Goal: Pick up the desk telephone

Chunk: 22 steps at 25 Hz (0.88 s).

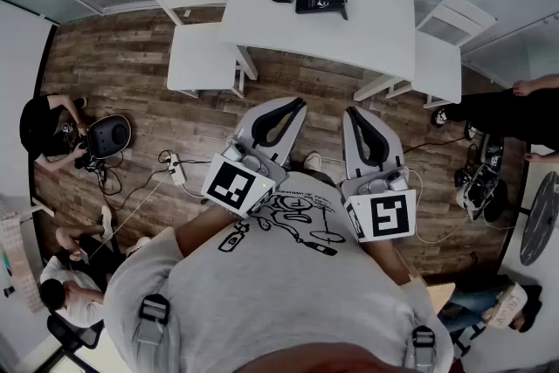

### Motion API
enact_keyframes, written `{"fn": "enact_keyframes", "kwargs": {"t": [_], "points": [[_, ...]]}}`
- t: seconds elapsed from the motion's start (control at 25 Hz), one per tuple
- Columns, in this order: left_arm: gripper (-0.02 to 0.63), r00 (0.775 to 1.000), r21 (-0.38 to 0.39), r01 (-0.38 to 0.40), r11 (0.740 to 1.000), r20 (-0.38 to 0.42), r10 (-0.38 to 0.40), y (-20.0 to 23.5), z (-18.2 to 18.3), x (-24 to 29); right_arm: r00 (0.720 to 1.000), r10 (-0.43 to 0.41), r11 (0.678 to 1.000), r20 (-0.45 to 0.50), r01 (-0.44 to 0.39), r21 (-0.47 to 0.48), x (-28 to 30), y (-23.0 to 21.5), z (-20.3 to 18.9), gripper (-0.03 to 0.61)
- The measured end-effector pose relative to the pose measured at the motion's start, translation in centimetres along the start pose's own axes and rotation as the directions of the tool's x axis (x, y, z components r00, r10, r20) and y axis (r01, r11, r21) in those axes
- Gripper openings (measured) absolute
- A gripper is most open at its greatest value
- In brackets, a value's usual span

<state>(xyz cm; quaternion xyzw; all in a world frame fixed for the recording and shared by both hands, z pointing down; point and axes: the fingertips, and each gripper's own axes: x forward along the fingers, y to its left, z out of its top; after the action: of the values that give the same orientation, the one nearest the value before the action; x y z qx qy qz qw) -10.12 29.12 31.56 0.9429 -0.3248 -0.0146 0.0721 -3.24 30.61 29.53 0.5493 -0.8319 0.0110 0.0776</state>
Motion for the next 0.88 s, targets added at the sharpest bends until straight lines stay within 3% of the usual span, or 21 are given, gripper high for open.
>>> {"fn": "enact_keyframes", "kwargs": {"t": [0.48,0.88], "points": [[0.018,1.0,-0.002,-0.015,1.0,-0.013,0.015,3.8,0.2,-1.3,1.0,-0.016,0.998,-0.001,0.016,0.057,2.5,1.5,-0.2,0.009],[0.018,0.999,-0.025,-0.034,0.999,-0.031,0.033,6.0,-0.4,3.5,1.0,-0.014,0.997,-0.005,0.015,0.076,5.6,-2.7,-0.9,0.009]]}}
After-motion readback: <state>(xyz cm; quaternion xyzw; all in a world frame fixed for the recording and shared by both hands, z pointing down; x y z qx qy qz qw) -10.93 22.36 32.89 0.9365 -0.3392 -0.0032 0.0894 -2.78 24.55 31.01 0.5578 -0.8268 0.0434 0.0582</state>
